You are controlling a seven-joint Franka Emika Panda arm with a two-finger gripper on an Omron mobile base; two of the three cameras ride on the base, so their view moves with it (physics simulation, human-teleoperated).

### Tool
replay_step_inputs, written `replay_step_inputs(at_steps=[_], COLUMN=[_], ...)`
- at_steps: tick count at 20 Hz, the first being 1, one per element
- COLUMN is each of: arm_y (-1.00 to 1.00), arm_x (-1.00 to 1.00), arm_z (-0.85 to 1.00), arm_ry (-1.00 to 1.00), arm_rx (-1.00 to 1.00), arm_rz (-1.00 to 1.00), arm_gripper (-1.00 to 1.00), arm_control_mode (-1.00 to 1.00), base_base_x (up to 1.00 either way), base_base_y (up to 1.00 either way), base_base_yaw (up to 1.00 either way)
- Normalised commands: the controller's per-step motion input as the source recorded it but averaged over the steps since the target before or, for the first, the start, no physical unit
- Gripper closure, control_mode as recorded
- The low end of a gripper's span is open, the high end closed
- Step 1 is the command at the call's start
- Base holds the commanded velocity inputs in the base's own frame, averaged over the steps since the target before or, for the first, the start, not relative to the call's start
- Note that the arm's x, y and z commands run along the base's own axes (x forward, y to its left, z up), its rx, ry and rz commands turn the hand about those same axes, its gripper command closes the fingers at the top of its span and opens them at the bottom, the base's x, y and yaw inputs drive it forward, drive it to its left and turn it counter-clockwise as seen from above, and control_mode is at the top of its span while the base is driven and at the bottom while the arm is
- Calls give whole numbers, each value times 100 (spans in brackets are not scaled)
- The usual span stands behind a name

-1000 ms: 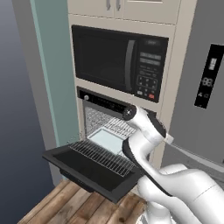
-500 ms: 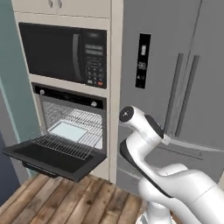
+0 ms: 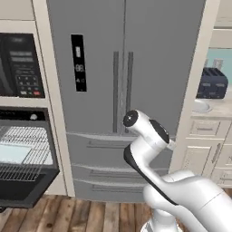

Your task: Take the baked cake out of the oven and place it on the plate for cooling. Then close the oven door.

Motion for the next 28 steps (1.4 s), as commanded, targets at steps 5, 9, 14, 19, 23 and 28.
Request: replay_step_inputs(at_steps=[5, 9, 14, 19, 23, 28], arm_y=[0, 0, 0, 0, 0, 0], arm_x=[0, 0, 0, 0, 0, 0], arm_z=[0, 0, 0, 0, 0, 0], arm_ry=[0, 0, 0, 0, 0, 0], arm_rx=[0, 0, 0, 0, 0, 0], arm_rz=[0, 0, 0, 0, 0, 0], arm_gripper=[100, 100, 100, 100, 100, 100], arm_control_mode=[100, 100, 100, 100, 100, 100], base_base_x=[0, 3, 34, 70, 69, 47], base_base_y=[-89, -100, -99, -64, -30, -35], base_base_yaw=[-24, -17, -17, -30, -26, -17])
